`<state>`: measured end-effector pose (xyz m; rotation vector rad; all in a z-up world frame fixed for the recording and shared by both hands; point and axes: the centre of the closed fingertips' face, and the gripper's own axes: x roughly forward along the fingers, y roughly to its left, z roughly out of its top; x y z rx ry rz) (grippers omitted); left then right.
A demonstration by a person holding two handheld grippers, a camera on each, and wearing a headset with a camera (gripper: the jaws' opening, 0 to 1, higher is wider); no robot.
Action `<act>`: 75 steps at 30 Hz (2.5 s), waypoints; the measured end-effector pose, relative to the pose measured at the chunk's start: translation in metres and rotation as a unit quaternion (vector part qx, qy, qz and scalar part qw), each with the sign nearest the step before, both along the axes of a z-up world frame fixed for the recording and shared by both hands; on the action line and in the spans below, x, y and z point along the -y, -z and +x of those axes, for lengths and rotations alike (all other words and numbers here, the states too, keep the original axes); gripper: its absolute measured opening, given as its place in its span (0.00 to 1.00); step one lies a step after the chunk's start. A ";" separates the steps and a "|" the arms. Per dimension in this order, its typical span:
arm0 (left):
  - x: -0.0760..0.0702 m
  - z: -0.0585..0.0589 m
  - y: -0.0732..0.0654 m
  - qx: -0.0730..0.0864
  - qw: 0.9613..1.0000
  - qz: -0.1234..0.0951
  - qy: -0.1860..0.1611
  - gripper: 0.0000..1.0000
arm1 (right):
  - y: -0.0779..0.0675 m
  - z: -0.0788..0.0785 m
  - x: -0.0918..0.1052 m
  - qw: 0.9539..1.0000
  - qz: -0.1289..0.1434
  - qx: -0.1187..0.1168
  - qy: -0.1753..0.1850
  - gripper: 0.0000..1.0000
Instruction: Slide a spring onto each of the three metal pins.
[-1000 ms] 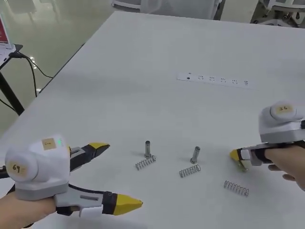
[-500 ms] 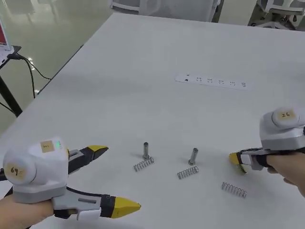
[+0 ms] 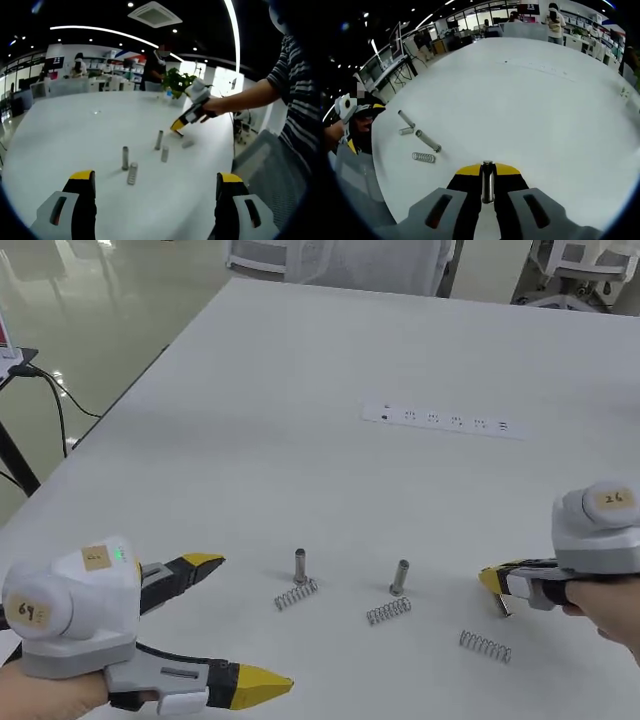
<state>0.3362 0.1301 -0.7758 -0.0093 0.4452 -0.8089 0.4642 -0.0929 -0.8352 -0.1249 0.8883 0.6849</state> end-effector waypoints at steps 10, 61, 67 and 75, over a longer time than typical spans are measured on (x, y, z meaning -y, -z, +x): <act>0.001 -0.001 -0.002 0.003 1.000 0.001 0.002 0.98 | -0.008 -0.010 0.000 1.000 0.018 0.019 -0.003 0.05; -0.001 -0.003 0.001 0.005 1.000 -0.002 -0.002 0.98 | -0.024 -0.024 0.002 0.995 0.035 0.095 -0.026 0.05; 0.000 -0.005 0.001 0.004 1.000 -0.002 0.000 0.97 | -0.024 -0.026 0.004 0.994 0.025 0.101 -0.036 0.05; -0.002 -0.005 0.002 0.004 1.000 -0.001 0.000 0.97 | -0.022 -0.030 0.005 0.993 0.015 0.107 -0.048 0.05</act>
